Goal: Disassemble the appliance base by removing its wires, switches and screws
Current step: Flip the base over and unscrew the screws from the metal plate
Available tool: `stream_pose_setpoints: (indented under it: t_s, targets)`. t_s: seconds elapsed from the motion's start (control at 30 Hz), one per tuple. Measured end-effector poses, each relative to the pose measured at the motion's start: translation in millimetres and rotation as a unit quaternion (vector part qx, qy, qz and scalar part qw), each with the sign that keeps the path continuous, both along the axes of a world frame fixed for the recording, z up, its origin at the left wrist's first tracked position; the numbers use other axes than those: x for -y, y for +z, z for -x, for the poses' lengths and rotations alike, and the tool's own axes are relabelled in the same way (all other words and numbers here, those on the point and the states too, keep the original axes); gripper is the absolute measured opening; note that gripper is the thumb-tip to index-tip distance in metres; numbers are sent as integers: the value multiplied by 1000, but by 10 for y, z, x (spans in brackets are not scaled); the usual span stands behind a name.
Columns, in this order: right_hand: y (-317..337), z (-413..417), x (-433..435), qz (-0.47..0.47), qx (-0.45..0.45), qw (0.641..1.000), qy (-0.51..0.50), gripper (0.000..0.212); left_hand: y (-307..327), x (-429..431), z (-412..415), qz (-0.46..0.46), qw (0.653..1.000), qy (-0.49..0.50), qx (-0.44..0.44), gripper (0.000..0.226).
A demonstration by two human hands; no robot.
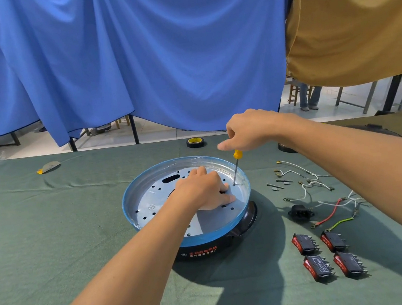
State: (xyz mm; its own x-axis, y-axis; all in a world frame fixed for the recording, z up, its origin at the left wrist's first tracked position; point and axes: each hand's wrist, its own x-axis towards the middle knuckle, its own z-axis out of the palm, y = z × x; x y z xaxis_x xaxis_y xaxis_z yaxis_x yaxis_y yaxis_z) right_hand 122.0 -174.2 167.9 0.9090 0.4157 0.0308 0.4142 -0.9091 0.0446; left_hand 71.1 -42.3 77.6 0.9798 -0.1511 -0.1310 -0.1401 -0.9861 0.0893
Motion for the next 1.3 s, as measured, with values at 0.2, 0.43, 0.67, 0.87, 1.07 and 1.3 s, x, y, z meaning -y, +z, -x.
stream_pose_setpoints:
  t_s: [0.2,0.43,0.67,0.87,1.07,1.3]
  targets:
    - [-1,68,-29,19,40,999,10,14,5,0,5,-4,1000,5,2,59]
    - [23,71,-103,33,21,999,15,44,-10,-4,-3,-9,1000,2,6,58]
    - [11,60,-86,-11,-7,1000,21,27,-33,-18,-22,-3,1000,-1,8,58]
    - [-55,41,-30,-20,46,999,2,29,-49,-73,-7,22,1000,-11,19,53]
    - [10,68,-40,-24,1,999,42,27,-99,-117,-77,51,992,-18,117,38]
    - [-12,31,-34,-34,1,999,38,26,-61,-14,-266,115,981,-22,153,31]
